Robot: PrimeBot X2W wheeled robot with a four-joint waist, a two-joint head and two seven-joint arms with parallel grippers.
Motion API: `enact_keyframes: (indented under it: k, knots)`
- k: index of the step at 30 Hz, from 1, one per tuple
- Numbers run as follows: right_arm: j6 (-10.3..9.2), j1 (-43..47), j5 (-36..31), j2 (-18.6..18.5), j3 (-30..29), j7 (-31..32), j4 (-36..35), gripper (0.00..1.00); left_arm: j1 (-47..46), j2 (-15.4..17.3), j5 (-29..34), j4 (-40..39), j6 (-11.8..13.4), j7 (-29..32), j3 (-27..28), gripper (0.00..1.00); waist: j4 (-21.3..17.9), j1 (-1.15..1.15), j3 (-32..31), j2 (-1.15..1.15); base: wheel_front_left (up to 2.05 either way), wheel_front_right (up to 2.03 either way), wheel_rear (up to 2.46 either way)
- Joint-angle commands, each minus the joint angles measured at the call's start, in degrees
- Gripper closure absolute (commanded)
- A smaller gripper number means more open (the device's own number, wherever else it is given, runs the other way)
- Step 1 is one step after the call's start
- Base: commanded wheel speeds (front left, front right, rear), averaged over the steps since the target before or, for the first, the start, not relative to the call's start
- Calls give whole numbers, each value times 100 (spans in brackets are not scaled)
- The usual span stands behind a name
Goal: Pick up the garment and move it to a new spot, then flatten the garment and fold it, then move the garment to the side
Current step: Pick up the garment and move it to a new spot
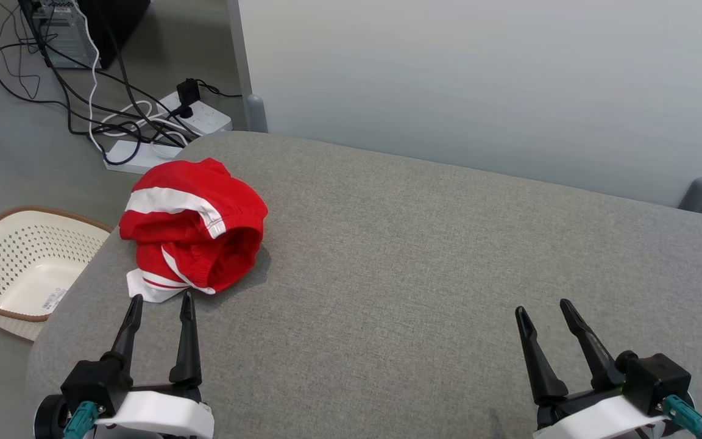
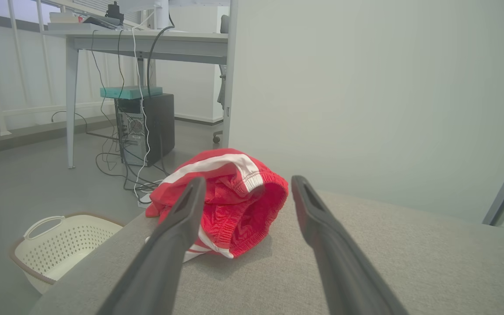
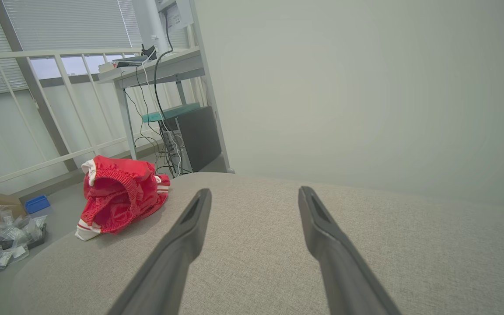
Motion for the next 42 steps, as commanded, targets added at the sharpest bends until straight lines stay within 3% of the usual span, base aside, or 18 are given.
enact_keyframes:
  k: [1,10,17,26,35,42]
  knots:
    - [9,-142,14,-56,117,-78,-175,0,-214,41,74,-118,11,-59,189,0,-26,0,5,0,0,0,0]
    - [9,-140,20,-162,147,-78,-205,0,-542,41,-271,175,274,-59,199,0,-128,0,192,0,0,0,0]
    - [9,-265,38,-265,230,-78,-209,0,-1249,41,-544,688,241,-59,299,0,-244,0,517,0,0,0,0]
    - [9,-668,124,-484,290,-78,-254,0,-2444,41,-1003,1842,302,-59,580,0,-532,0,1154,0,0,0,0]
    - [9,-961,243,-621,380,-78,-287,0,-3285,45,-1173,2886,597,-59,771,0,-797,0,1618,0,0,0,0]
    - [9,-1118,292,-651,412,-78,-269,0,-3867,234,-1238,3918,675,-49,902,0,-968,0,1792,0,0,0,0]
